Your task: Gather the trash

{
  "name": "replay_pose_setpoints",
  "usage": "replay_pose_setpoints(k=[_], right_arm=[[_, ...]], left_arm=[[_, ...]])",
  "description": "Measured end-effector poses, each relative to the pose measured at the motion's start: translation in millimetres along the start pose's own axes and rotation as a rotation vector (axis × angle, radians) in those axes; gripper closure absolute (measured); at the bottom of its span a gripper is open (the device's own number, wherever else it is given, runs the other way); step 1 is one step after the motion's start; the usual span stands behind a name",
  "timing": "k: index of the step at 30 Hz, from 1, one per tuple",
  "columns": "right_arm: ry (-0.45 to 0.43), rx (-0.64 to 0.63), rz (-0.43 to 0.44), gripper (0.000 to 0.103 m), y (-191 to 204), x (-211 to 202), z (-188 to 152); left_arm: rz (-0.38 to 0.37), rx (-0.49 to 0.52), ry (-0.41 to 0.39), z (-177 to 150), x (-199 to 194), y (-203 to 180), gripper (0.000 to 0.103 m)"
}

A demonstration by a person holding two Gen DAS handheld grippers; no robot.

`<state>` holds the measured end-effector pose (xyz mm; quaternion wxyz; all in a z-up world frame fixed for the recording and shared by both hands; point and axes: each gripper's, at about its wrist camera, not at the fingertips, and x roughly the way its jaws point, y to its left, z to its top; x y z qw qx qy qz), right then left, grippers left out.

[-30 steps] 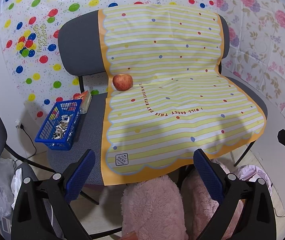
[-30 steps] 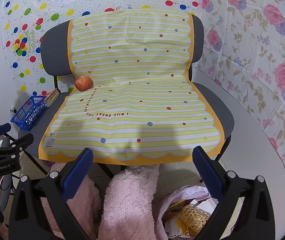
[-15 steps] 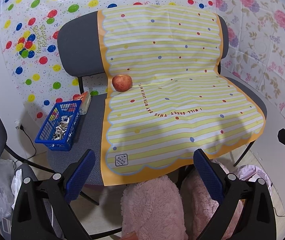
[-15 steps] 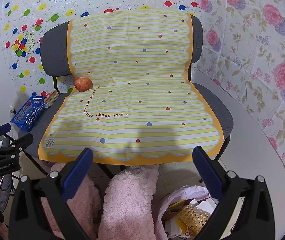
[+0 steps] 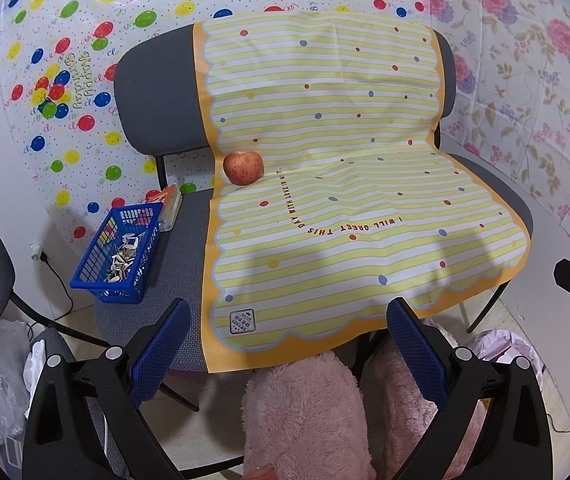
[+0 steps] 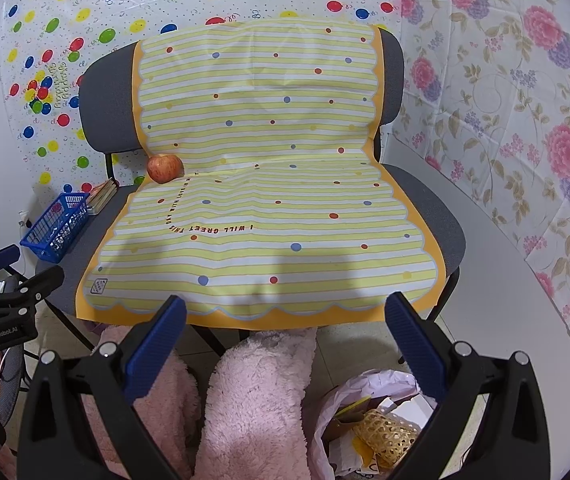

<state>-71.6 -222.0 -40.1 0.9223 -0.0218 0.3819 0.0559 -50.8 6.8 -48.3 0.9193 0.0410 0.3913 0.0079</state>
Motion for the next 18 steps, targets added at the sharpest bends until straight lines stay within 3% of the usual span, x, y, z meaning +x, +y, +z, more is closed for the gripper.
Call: replay_pose_setpoints(k=[18], right_arm=[[0.001,0.003,-0.001,0.006,-3.9,-0.9,-1.0]], left_arm=[[-0.001,-0.001,0.0,0.4,0.4,0.9,0.006]])
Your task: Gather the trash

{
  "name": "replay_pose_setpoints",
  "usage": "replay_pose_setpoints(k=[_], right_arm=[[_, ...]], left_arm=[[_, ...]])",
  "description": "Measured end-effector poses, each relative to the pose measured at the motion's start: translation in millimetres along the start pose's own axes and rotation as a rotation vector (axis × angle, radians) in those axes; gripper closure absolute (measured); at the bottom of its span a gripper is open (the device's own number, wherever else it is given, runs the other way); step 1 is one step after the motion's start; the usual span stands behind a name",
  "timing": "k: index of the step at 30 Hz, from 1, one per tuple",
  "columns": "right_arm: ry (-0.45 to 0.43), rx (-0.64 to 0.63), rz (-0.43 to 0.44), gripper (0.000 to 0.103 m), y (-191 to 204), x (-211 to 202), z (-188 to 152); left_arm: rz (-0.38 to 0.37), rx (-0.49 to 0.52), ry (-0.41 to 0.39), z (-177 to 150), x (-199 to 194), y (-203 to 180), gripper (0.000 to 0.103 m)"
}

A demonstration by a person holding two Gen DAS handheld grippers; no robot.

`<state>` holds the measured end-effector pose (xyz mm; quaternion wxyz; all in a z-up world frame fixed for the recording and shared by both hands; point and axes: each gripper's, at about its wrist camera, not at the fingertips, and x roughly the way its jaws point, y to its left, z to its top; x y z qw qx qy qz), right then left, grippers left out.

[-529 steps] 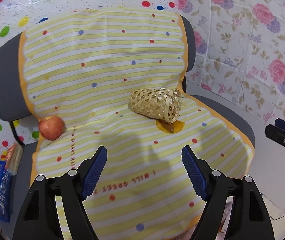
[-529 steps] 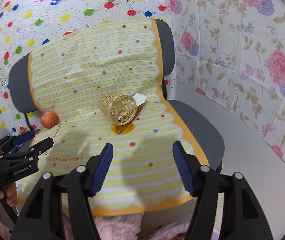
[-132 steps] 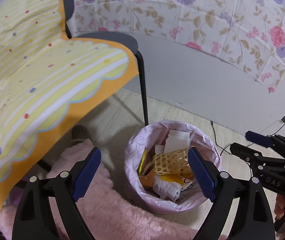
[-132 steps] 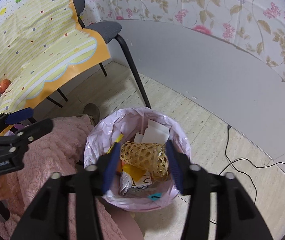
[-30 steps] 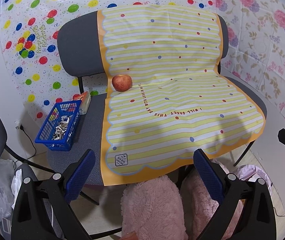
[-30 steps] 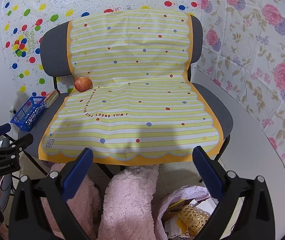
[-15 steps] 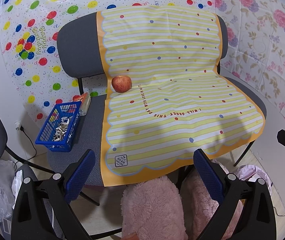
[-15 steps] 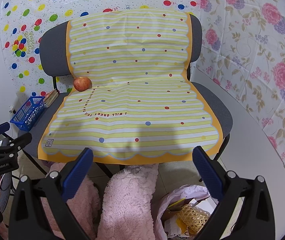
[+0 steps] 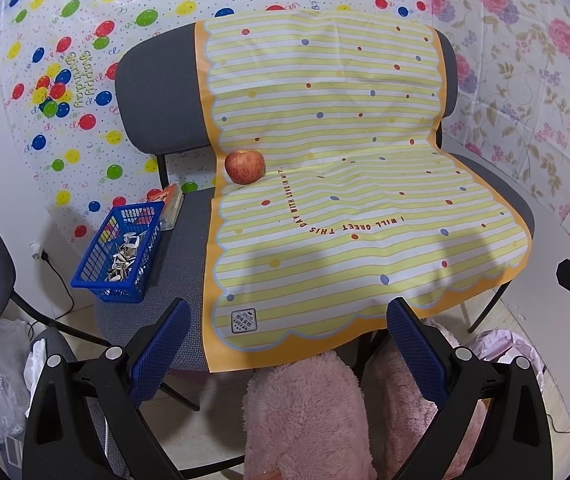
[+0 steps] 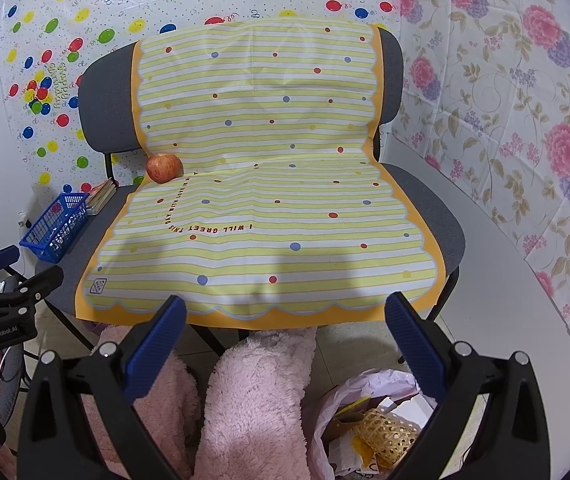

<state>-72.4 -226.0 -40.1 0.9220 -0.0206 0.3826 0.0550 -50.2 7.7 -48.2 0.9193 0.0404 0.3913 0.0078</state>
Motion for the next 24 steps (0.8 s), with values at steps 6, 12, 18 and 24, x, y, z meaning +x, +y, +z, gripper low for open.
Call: replay_pose_setpoints(k=[6,12,18,24], right_arm=[[0.001,0.01,-0.006,0.006,-4.7,-0.7,-0.3],[0.001,0.01,-0.007,0.006,-5.2,-0.3,-0.3],[0.005,0.014,-0.003,0.006,-7.3,3.2,-1.4],[0.032,0.03,0.003,0.006,-11.9,24.3,-0.3]], left_arm=[[-0.002,-0.001,0.0,-0.8,-0.2,2.1,0.006],[-0.002,0.003,-0.002,-0.9,-0.1,3.0,0.006],[-0.011,0.009,-0.018,-0.7,-0.2,2.6,0.006],[-0.006,0.007,0.045,1.4,28.2,4.2,0.006]])
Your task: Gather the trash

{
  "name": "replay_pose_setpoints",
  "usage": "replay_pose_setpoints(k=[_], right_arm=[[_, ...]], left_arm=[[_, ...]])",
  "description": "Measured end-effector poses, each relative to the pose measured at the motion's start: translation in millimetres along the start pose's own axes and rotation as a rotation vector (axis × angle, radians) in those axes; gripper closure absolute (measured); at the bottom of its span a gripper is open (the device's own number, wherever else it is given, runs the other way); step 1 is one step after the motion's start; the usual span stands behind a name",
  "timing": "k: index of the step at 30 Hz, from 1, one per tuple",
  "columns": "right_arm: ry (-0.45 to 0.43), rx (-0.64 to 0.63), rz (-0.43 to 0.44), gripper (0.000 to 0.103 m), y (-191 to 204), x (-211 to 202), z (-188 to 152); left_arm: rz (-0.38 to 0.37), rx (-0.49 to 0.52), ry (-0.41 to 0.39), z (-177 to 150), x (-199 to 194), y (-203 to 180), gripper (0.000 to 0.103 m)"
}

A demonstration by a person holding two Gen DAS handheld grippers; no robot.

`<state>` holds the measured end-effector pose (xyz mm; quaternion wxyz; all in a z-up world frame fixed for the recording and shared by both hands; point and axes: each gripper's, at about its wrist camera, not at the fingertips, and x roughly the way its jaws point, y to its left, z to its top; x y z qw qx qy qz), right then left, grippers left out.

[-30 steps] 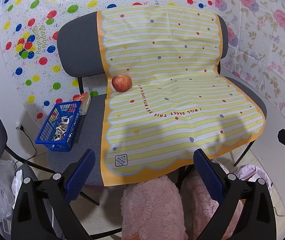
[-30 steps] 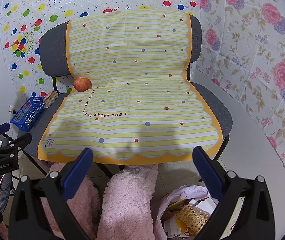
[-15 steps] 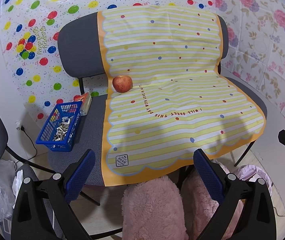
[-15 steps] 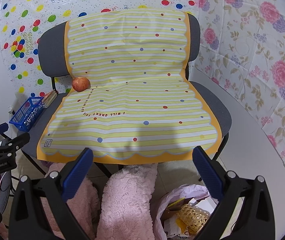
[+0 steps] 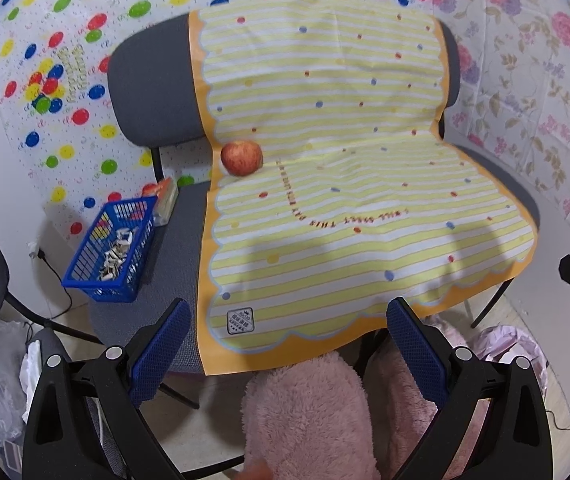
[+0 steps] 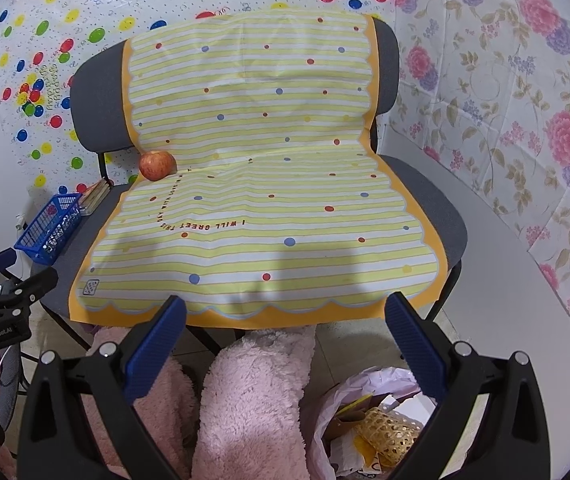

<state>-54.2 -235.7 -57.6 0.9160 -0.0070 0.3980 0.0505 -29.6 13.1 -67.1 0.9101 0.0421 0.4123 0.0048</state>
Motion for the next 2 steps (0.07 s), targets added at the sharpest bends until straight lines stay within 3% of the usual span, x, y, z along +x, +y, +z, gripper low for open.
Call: replay_pose_setpoints(k=[2], right_arm=[[0.019,0.005,-0.001,0.006,-2.9,14.6,1.9]], left_arm=[[0.0,-0.015,0.024,0.6,12.0,3.9,0.006]])
